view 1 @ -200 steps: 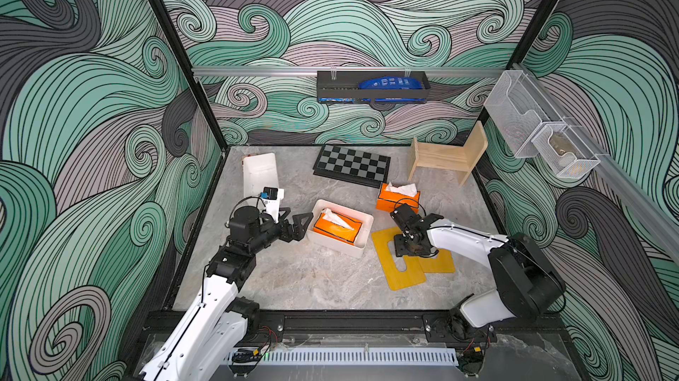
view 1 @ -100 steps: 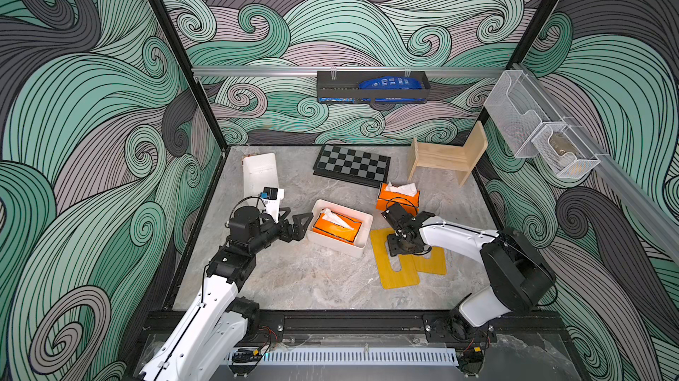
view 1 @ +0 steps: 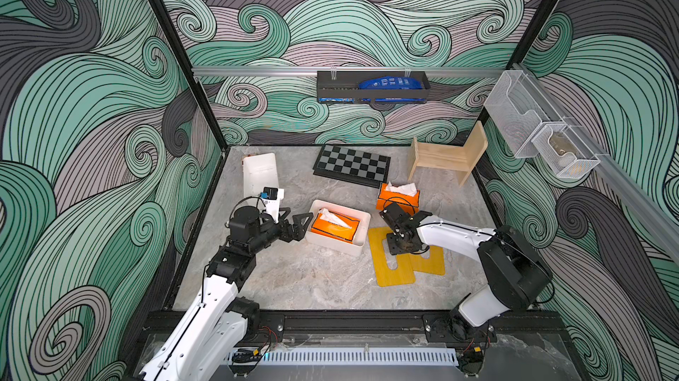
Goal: Put the tissue paper into the tissue box
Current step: Pick up the box lid from the center of the board.
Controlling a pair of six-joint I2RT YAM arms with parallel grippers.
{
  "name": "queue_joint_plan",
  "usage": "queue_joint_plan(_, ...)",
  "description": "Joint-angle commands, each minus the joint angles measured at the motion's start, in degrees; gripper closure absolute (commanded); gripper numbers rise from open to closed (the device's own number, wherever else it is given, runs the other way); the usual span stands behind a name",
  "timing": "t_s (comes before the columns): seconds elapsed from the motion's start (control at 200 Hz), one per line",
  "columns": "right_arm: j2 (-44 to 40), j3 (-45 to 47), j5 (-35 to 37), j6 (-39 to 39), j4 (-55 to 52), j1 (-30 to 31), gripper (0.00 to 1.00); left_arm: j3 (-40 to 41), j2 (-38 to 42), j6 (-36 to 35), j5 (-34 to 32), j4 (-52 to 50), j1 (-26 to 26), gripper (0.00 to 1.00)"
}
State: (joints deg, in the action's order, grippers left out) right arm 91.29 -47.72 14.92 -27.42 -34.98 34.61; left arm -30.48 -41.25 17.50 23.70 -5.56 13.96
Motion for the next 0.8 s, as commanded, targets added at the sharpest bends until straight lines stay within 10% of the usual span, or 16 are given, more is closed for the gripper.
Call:
queue_joint_plan(0.0,3.1,3.2,0.0,-0.4,-0.7,0.4,0.59,0.2,0.5,-0.9,0.8,0.6,0.1,0.01)
queue_joint_plan(0.795,-9.9,-2.0,3.2,-0.7,-5.4,0.7,0.69,0.2,0.6,-0.8,0.8,0.8,0.1,0.01)
